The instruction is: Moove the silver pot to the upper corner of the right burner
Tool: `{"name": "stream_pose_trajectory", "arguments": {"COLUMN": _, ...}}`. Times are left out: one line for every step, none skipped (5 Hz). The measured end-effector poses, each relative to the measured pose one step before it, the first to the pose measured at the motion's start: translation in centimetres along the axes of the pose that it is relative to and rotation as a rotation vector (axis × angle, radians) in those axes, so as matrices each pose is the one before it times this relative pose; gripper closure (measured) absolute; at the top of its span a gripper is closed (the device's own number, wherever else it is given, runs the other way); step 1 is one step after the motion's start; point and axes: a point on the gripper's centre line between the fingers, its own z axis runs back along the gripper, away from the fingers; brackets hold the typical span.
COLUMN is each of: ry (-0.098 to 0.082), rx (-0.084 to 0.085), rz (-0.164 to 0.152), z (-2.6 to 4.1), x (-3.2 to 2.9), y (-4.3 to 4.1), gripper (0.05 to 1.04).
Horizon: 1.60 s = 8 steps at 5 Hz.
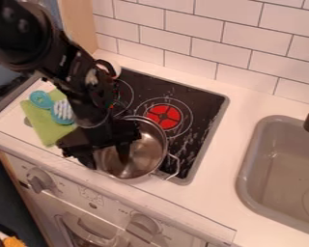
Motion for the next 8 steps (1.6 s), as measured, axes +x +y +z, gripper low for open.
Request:
{"name": "stream_pose_trajectory", "arguments": {"ry": -0.0144, "rx": 0.0058, "rz": 0.0085, "z": -0.214, "x": 0.198, "y": 0.06, "gripper": 0.724}}
{"name": "stream_pose_trajectory", "arguments": {"ry": -0.0089, "rx": -0.0098, "rz": -0.0039, "z": 0.031, "x": 0.03, "y": -0.261, "gripper": 0.916}}
{"name": "stream_pose_trajectory", "arguments": {"ry": -0.0002, "rx": 0.0022, "rz": 0.0006, "z": 0.046, "x": 0.021, "y": -0.008, "gripper": 1.001}}
{"name": "stream_pose_trajectory", "arguments": {"ry": -0.0018, "rx": -0.0128, "rz": 0.0056, "z": 0.198, "x": 0.486, "y": -0.491, "gripper": 1.002}}
{"name": "stream_pose_trajectory", "arguments": {"ry": -0.0202, "rx": -0.0132, "rz": -0.0083, "z": 0.731, "x": 0.861, "y": -0.521, "gripper": 1.002}}
{"name": "stream_pose_trajectory", "arguments": {"ry": -0.0346, "rx": -0.0454, "rz": 0.0108, "z": 1.109, "x": 1.678, "y": -1.377, "gripper": 1.002}}
{"name": "stream_pose_trajectory", "arguments": {"ry": -0.0287, "rx": -0.0556, "rz": -0.0096, "z": 0.862, "x": 1.682, "y": -1.791, "gripper": 1.003}}
{"name": "stream_pose_trajectory", "arguments": {"ry": -0.0159, "rx": -0.0561, "rz": -0.0255, "z": -0.05, "x": 1.472, "y": -2.877, "gripper": 1.003}}
